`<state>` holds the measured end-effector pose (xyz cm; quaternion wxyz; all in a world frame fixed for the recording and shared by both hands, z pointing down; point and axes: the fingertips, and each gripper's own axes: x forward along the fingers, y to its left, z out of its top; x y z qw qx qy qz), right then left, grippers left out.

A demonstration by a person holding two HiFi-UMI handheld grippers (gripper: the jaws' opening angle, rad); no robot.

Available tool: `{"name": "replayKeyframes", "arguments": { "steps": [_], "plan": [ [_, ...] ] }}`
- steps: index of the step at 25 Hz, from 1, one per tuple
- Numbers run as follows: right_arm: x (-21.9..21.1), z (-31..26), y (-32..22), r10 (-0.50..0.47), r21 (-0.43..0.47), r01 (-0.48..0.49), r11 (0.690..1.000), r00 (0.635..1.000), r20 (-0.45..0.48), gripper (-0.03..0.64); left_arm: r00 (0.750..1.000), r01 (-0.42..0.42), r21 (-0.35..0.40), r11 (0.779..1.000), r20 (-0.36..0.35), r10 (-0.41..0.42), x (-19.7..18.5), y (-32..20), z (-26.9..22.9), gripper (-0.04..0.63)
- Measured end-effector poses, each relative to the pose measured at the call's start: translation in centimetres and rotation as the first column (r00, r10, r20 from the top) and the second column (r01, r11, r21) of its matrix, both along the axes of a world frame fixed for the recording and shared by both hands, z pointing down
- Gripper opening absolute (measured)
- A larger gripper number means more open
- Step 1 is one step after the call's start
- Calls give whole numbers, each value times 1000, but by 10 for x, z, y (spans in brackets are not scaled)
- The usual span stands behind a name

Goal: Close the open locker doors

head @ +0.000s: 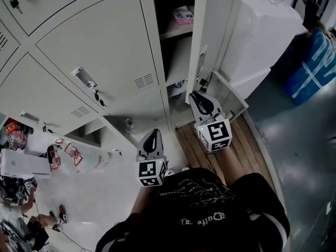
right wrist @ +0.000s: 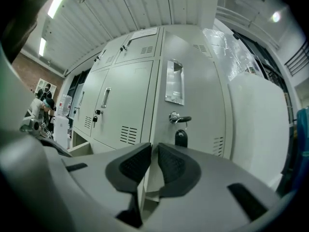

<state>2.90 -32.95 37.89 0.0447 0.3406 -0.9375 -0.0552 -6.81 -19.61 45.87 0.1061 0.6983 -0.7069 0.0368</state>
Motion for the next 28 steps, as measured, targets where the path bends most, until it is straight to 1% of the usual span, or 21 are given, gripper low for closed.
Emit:
{"name": "replayKeyframes", "arguments": {
  "steps": [5,14,17,21,28],
  "plan": [
    [-21,0,-8,-24,12,24,1000,999,-22,48,1000,4,17,1000,-21,-3,-5,1,1,8],
    [-56,2,-25,-40,44,43,998,996,-76,44,998,57,26,998,-26,-56,-23,0,0,8],
    [-66,2,-31,-60,46,64,997,993,-100,43,998,47,48,998,-42,-45,-24,-1,-5,8],
    [-77,3,-40,-58,39,62,997,994,-97,43,998,36,46,998,-61,-33,-23,-2,-7,8],
    [-92,0,-57,-54,44,58,997,994,-98,41,994,-17,97,995,-104,27,-17,-3,-20,8]
  ]
}}
